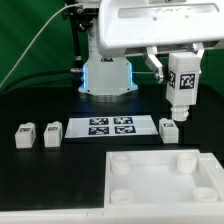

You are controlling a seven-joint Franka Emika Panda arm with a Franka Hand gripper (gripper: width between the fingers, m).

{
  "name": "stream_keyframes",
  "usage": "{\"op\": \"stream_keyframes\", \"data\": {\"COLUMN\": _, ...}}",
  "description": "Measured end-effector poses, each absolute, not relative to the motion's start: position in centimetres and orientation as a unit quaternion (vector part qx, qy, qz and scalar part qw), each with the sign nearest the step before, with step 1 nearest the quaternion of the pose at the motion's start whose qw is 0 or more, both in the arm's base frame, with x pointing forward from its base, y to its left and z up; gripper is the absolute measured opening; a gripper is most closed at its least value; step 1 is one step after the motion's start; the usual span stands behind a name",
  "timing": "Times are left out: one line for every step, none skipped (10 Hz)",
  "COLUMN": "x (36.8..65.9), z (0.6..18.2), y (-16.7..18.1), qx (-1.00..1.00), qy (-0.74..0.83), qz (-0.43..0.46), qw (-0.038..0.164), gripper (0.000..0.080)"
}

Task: Assemble one leg

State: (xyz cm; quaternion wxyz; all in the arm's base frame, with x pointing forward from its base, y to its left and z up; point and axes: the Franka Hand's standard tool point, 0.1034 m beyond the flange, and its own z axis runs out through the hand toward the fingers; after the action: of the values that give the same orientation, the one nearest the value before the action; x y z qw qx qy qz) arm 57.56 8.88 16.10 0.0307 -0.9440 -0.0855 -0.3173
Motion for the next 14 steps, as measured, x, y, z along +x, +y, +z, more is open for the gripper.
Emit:
{"op": "stream_keyframes", "data": {"x": 58.6, "z": 14.7, "y": 9.3, "qx": -0.945, "qy": -0.084, "qz": -0.313, "qw": 0.035, "gripper": 0.029}}
{"op": "stream_keyframes", "data": {"x": 59.6, "z": 13.8, "y": 9.5, "qx": -0.945, "qy": -0.081, "qz": -0.316, "qw": 0.038, "gripper": 0.029}}
{"op": "stream_keyframes", "data": {"x": 59.7, "z": 12.1, "y": 9.5, "qx": -0.946, "qy": -0.078, "qz": -0.313, "qw": 0.04, "gripper": 0.029}}
{"op": "stream_keyframes", "data": {"x": 59.5, "z": 10.1, "y": 9.9, "qx": -0.95, "qy": -0.078, "qz": -0.299, "qw": 0.044, "gripper": 0.029}}
{"op": "stream_keyframes", "data": {"x": 59.6, "z": 8.9, "y": 10.3, "qx": -0.953, "qy": -0.078, "qz": -0.29, "qw": 0.047, "gripper": 0.029}}
{"op": "stream_keyframes", "data": {"x": 59.9, "z": 8.9, "y": 10.7, "qx": -0.953, "qy": -0.079, "qz": -0.289, "qw": 0.049, "gripper": 0.029}}
{"op": "stream_keyframes", "data": {"x": 60.3, "z": 9.0, "y": 10.9, "qx": -0.952, "qy": -0.079, "qz": -0.29, "qw": 0.05, "gripper": 0.029}}
{"op": "stream_keyframes", "data": {"x": 60.7, "z": 8.9, "y": 11.0, "qx": -0.953, "qy": -0.079, "qz": -0.29, "qw": 0.051, "gripper": 0.029}}
{"op": "stream_keyframes", "data": {"x": 60.8, "z": 8.9, "y": 11.0, "qx": -0.952, "qy": -0.079, "qz": -0.29, "qw": 0.051, "gripper": 0.029}}
{"op": "stream_keyframes", "data": {"x": 60.7, "z": 8.7, "y": 10.9, "qx": -0.953, "qy": -0.078, "qz": -0.289, "qw": 0.051, "gripper": 0.029}}
{"op": "stream_keyframes", "data": {"x": 60.7, "z": 8.2, "y": 10.9, "qx": -0.954, "qy": -0.077, "qz": -0.286, "qw": 0.051, "gripper": 0.029}}
{"op": "stream_keyframes", "data": {"x": 60.8, "z": 8.1, "y": 10.9, "qx": -0.954, "qy": -0.077, "qz": -0.287, "qw": 0.051, "gripper": 0.029}}
{"op": "stream_keyframes", "data": {"x": 61.0, "z": 8.0, "y": 10.9, "qx": -0.952, "qy": -0.076, "qz": -0.292, "qw": 0.051, "gripper": 0.029}}
{"op": "stream_keyframes", "data": {"x": 60.8, "z": 7.5, "y": 11.0, "qx": -0.953, "qy": -0.076, "qz": -0.288, "qw": 0.052, "gripper": 0.029}}
